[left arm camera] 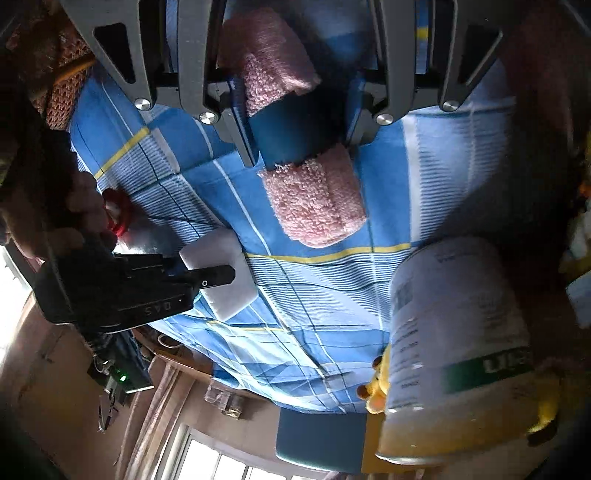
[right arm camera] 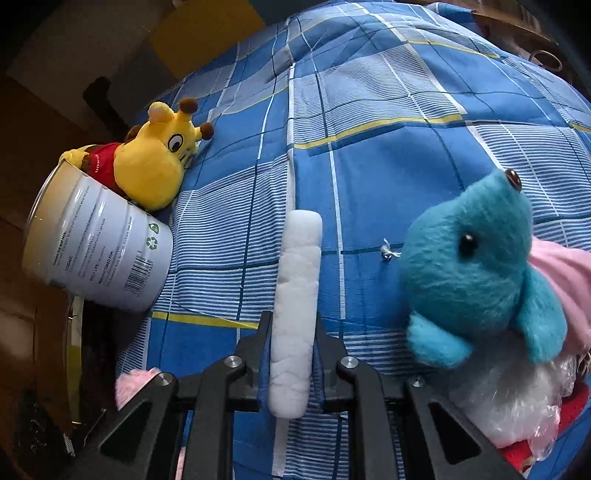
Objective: Organize soft objects
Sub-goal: 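Lift the towel roll with the left gripper while the right gripper grasps the white sponge, then carry the towel roll into the gold tray and open the left gripper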
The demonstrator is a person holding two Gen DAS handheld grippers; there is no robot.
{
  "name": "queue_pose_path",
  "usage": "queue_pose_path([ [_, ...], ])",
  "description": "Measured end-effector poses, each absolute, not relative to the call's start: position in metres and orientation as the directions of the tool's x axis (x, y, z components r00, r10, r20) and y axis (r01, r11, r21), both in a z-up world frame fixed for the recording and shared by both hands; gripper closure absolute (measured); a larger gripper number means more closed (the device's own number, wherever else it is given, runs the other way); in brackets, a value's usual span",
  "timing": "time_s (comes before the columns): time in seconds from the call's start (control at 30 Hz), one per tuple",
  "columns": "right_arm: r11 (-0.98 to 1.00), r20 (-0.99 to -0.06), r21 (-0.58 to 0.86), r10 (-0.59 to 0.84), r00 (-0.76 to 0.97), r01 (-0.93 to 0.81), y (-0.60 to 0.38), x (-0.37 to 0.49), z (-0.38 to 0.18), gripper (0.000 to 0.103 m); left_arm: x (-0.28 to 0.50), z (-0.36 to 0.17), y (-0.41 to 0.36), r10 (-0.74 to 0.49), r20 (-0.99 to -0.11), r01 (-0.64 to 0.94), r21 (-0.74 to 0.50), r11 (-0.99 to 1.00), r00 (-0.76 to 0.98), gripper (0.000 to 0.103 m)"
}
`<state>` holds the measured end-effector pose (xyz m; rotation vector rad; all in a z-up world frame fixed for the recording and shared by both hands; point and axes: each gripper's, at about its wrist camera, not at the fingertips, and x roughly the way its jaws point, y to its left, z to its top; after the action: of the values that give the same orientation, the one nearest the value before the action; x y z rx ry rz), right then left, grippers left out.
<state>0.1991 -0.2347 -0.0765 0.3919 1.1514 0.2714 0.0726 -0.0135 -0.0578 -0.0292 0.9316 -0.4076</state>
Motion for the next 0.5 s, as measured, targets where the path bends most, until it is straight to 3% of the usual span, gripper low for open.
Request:
queue_pose_path([
  [0.3, 0.884, -0.831, 0.464, 0.411, 0.376, 0.061, -0.250, 0.198, -0.085, 0.080, 0.049, -0.026, 0.017, -0.326, -0.739, 0.267, -0.202, 0.942, 0.590, 0.060],
  [0.5, 0.914, -0.844, 0.404, 0.367, 0.391, 0.015, -0.240, 0.196, -0.081, 0.079, 0.036, -0.003, 0.044, -0.258, -0.712, 0.199, -0.167, 0.966, 0.654, 0.060],
])
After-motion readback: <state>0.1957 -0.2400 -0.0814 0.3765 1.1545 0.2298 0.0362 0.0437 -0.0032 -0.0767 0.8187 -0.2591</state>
